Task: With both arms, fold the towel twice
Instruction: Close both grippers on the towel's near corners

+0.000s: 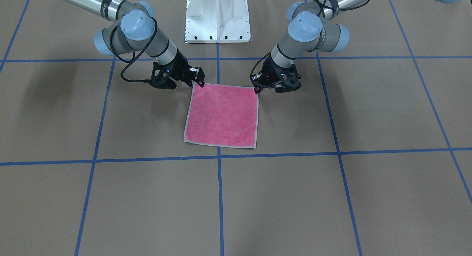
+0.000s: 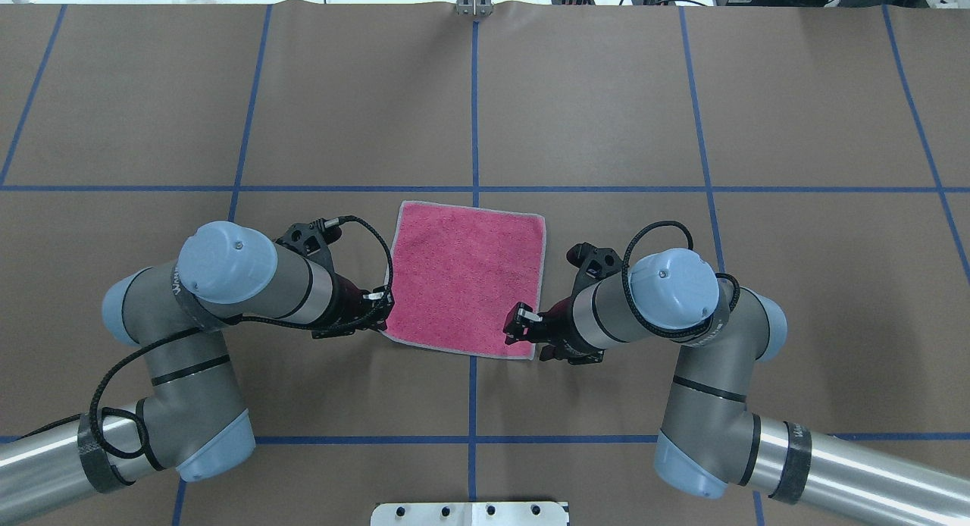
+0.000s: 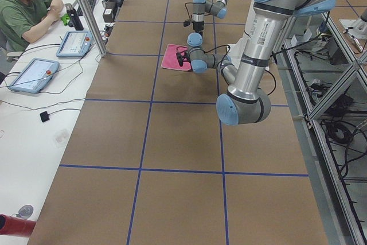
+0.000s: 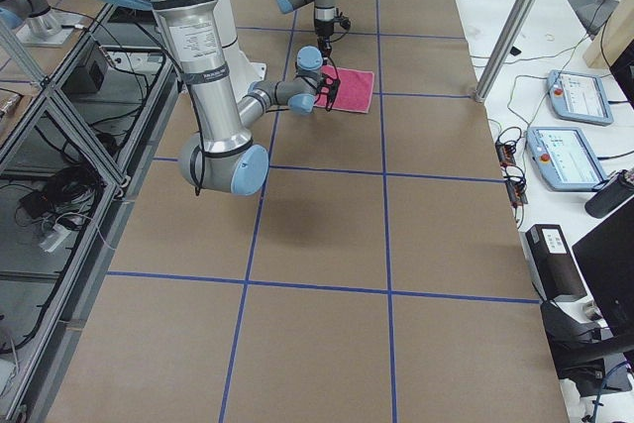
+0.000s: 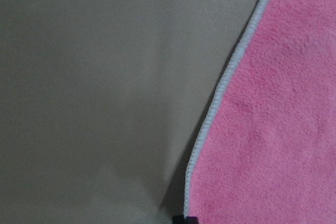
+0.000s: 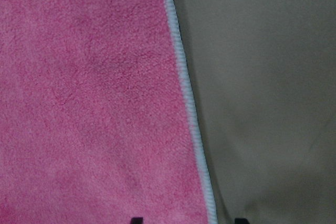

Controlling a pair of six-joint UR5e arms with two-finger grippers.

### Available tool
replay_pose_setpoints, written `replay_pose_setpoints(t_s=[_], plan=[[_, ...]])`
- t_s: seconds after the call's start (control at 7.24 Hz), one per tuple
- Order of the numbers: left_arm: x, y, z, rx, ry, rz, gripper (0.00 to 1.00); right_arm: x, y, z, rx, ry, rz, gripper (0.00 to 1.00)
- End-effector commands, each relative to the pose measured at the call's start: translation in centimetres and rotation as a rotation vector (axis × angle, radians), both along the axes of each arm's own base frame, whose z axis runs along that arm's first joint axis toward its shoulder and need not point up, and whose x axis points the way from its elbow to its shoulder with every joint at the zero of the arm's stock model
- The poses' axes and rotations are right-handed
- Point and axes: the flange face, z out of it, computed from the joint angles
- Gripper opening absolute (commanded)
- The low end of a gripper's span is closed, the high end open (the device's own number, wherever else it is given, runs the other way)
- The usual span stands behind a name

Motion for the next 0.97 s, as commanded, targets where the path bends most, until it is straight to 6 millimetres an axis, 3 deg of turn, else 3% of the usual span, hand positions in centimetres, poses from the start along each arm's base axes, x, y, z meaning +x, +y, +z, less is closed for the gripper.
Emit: replay_pose_setpoints(t_s=[0.0,0.41,0.69,0.83], plan=[[0.03,-0.02,0.06,0.000,-0.001,0.000,0.00,-0.04,0.03,0.03,-0.002,0.001,-0.001,0.59],[0.00,0.01,-0.02,0.000,0.000,0.001,0.00,-0.18,0.08,0.06,-0.002,0.001,-0.002,0.55],[0.05,0.09,-0.02,0.000,0.000,0.002,0.00,-0.18,0.08,0.08,-0.003,0.003,-0.002,0.37],[0.05,0.09,-0.02,0.000,0.000,0.002,0.00,-0.18,0.08,0.08,-0.003,0.003,-0.002,0.35]])
